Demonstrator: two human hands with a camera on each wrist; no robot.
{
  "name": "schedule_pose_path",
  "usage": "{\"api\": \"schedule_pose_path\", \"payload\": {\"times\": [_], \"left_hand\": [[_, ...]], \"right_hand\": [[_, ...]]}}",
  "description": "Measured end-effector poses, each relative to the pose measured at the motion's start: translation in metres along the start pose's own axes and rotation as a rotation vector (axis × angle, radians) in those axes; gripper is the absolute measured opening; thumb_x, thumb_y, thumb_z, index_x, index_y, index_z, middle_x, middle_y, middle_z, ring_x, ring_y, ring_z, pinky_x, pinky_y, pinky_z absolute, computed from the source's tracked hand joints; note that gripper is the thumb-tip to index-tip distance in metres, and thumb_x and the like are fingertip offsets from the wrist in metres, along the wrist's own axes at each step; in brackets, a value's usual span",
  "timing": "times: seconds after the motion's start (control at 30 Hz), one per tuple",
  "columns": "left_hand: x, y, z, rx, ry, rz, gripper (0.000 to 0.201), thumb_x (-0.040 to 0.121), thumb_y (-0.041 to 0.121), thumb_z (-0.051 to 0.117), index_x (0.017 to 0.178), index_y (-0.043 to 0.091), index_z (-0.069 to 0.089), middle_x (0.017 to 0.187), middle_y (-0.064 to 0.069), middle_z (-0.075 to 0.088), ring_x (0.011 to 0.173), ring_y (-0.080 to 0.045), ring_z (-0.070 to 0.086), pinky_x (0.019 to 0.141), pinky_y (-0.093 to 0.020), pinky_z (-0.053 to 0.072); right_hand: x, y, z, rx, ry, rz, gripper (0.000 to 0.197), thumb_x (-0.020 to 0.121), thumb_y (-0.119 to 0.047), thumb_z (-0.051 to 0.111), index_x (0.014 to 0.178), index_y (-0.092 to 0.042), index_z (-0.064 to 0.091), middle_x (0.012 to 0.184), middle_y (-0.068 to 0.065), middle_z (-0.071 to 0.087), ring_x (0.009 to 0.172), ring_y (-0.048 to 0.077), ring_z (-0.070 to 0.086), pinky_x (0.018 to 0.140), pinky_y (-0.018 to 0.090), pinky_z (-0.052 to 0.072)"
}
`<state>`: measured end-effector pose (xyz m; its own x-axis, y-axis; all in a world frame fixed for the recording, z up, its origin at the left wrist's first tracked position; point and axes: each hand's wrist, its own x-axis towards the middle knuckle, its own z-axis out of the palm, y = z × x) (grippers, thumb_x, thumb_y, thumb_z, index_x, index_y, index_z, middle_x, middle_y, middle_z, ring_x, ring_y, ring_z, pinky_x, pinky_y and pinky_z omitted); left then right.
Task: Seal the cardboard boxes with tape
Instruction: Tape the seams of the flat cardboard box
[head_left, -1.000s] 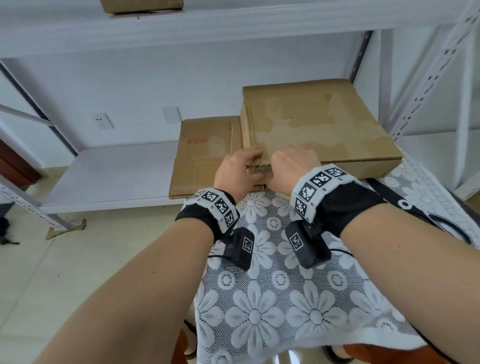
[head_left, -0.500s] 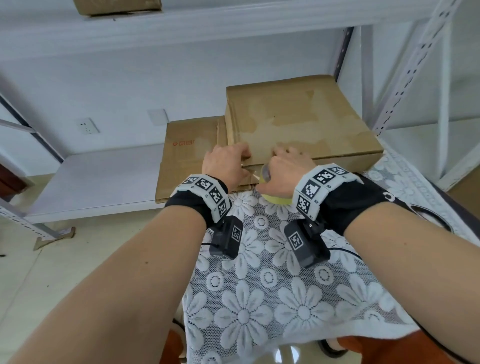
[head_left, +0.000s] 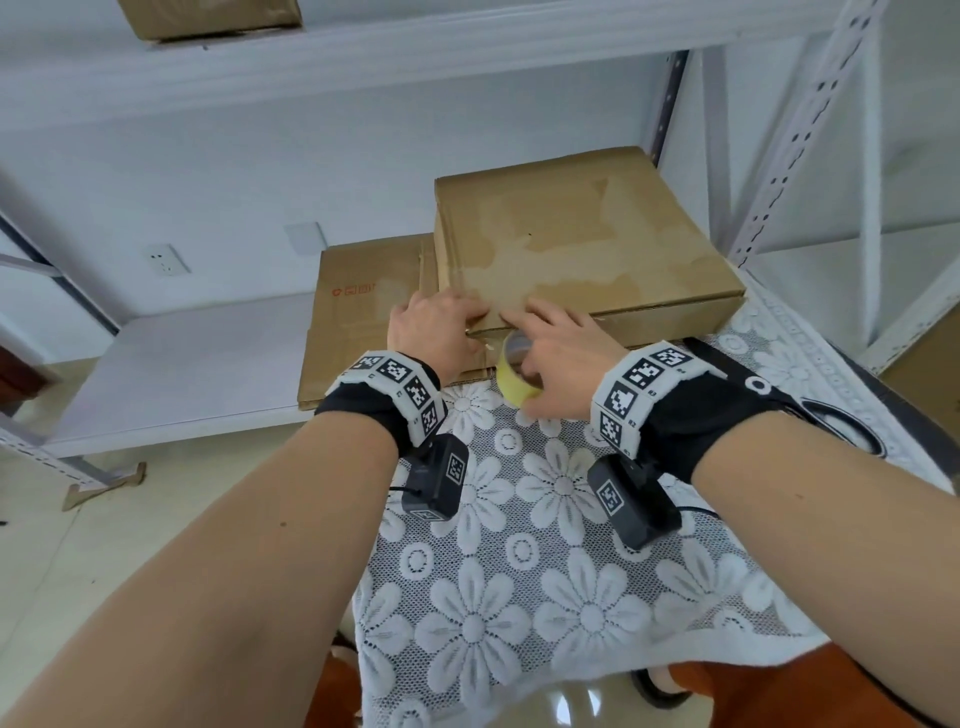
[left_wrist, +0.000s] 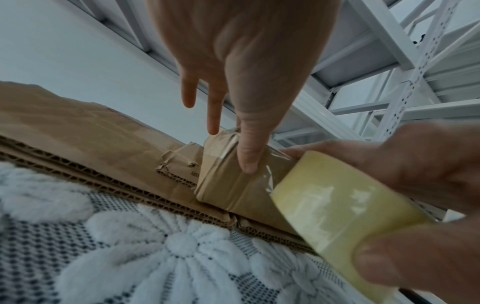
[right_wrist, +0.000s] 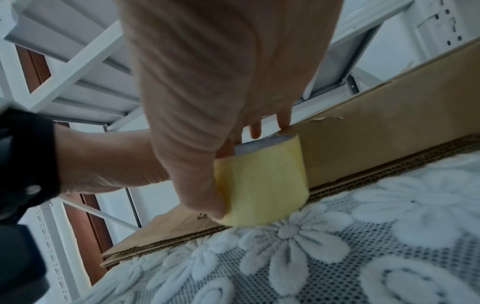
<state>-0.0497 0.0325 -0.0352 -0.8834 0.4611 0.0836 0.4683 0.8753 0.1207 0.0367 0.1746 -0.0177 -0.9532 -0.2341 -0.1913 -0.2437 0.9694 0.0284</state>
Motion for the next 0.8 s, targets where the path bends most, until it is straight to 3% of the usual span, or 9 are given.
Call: {"api": "schedule_pose_path", "payload": {"times": [0.07,0.13,0.23,0.3,0.4,0.53,0.6,0.67,0.8], "left_hand": [[0.0,0.0,-0.001,-0.013,-0.009,-0.009,0.046,0.094,0.036,0.062,0.138,0.039,0.051,0.146,0.009,0.047,0.13,-0.027,0.044,0.106,-0.046,0.033],[0.0,0.0,-0.001,-0.027,-0.012,-0.021,0.043,0.093,0.035,0.062,0.135,0.039,0.053,0.145,0.009,0.049,0.129,-0.026,0.044,0.105,-0.046,0.033],[0.0,0.0,-0.002,-0.041,-0.021,-0.032,0.047,0.093,0.033,0.063,0.138,0.038,0.051,0.149,0.011,0.044,0.133,-0.025,0.042,0.108,-0.047,0.031],[0.0,0.0,-0.001,-0.045,-0.028,-0.038,0.05,0.093,0.032,0.064,0.14,0.038,0.049,0.15,0.013,0.042,0.134,-0.024,0.041,0.109,-0.047,0.031],[0.002,-0.002,-0.001,-0.051,-0.042,-0.045,0.052,0.092,0.032,0.065,0.14,0.039,0.048,0.15,0.014,0.043,0.134,-0.023,0.041,0.108,-0.046,0.032],[0.002,-0.002,-0.001,-0.047,-0.045,-0.045,0.053,0.091,0.031,0.066,0.14,0.038,0.049,0.15,0.012,0.043,0.134,-0.023,0.041,0.108,-0.046,0.032],[0.002,-0.002,0.0,-0.049,-0.038,-0.045,0.053,0.091,0.03,0.066,0.14,0.038,0.049,0.15,0.013,0.042,0.134,-0.023,0.041,0.109,-0.046,0.032],[0.001,-0.002,0.001,-0.043,-0.037,-0.048,0.053,0.091,0.03,0.066,0.141,0.039,0.048,0.151,0.015,0.041,0.135,-0.022,0.041,0.109,-0.046,0.03],[0.002,-0.003,0.003,-0.032,-0.031,-0.047,0.052,0.092,0.031,0.065,0.139,0.041,0.048,0.151,0.017,0.04,0.134,-0.022,0.043,0.108,-0.045,0.031]], "right_hand": [[-0.005,0.001,-0.002,0.047,0.063,-0.049,0.021,0.084,-0.032,0.064,0.068,-0.019,0.065,0.158,-0.007,0.013,0.145,0.018,0.006,0.115,0.045,0.014],[-0.009,0.003,-0.005,0.054,0.143,-0.088,0.022,0.085,-0.032,0.063,0.073,-0.015,0.067,0.153,-0.008,0.026,0.14,0.017,0.019,0.111,0.041,0.028],[-0.011,0.005,-0.007,0.046,0.215,-0.084,0.027,0.087,-0.038,0.062,0.088,-0.012,0.069,0.127,-0.002,0.042,0.111,0.016,0.044,0.088,0.036,0.049],[-0.013,0.006,-0.004,0.039,0.209,-0.077,0.028,0.091,-0.037,0.056,0.106,-0.015,0.064,0.118,-0.001,0.047,0.095,0.015,0.052,0.079,0.033,0.051],[-0.014,0.005,0.002,0.004,0.253,-0.1,0.02,0.093,-0.033,0.051,0.108,-0.02,0.056,0.124,-0.007,0.058,0.112,0.016,0.055,0.081,0.031,0.048],[-0.01,-0.003,0.002,-0.065,0.299,-0.107,0.007,0.091,-0.022,0.052,0.096,-0.018,0.051,0.115,-0.006,0.062,0.124,0.014,0.048,0.104,0.028,0.038],[-0.008,-0.008,0.0,-0.11,0.265,-0.085,0.004,0.089,-0.017,0.051,0.087,-0.017,0.048,0.098,-0.002,0.065,0.11,0.018,0.057,0.103,0.032,0.04],[-0.01,-0.012,-0.003,-0.098,0.208,-0.058,0.009,0.089,-0.016,0.051,0.082,-0.016,0.046,0.086,-0.001,0.063,0.095,0.021,0.061,0.094,0.035,0.047],[-0.015,-0.015,-0.003,-0.098,0.166,-0.03,0.007,0.093,-0.017,0.049,0.089,-0.012,0.051,0.076,0.0,0.051,0.074,0.02,0.052,0.078,0.031,0.05]]}}
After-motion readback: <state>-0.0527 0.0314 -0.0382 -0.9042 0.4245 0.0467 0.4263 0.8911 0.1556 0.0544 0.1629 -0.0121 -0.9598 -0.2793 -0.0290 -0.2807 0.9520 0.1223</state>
